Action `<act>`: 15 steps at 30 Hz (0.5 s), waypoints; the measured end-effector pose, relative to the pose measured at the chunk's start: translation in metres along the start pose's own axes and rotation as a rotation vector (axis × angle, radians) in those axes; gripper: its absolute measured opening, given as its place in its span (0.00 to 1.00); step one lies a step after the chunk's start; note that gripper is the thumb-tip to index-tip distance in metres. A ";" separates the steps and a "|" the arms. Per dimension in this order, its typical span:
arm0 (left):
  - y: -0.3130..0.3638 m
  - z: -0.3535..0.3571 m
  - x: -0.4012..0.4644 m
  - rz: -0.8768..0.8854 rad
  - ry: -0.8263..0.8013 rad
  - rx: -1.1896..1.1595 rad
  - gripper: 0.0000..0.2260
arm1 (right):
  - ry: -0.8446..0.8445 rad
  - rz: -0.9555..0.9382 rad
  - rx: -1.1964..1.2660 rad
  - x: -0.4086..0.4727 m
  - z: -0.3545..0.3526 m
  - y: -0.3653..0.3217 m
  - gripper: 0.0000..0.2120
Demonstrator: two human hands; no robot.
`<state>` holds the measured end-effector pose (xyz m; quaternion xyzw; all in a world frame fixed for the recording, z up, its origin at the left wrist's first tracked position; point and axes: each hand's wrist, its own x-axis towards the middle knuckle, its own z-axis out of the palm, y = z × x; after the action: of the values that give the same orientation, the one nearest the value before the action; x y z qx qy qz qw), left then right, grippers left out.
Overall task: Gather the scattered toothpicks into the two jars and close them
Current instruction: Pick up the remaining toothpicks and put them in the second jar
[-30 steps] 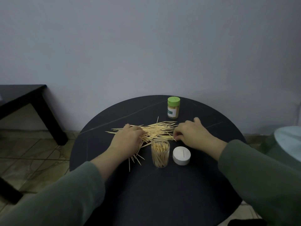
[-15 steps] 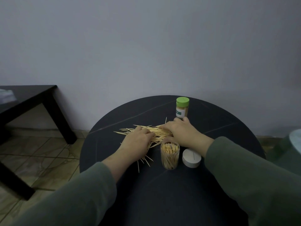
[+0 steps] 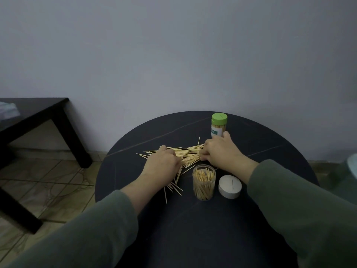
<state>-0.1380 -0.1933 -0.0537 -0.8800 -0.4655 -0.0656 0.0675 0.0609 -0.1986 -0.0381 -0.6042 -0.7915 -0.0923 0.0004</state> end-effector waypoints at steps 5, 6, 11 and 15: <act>0.001 -0.002 -0.002 -0.014 0.006 -0.013 0.15 | 0.022 0.038 0.043 -0.004 -0.001 0.002 0.11; 0.001 -0.002 -0.002 -0.019 0.011 -0.017 0.15 | 0.031 0.049 0.055 -0.005 -0.002 0.003 0.11; 0.002 -0.005 -0.002 -0.032 0.033 -0.028 0.15 | 0.068 0.092 0.087 -0.011 -0.002 0.007 0.14; 0.004 -0.007 -0.004 -0.039 0.039 -0.037 0.15 | 0.080 0.133 0.088 -0.016 -0.002 0.008 0.16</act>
<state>-0.1368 -0.1999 -0.0479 -0.8705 -0.4798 -0.0928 0.0589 0.0725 -0.2121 -0.0365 -0.6506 -0.7523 -0.0812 0.0646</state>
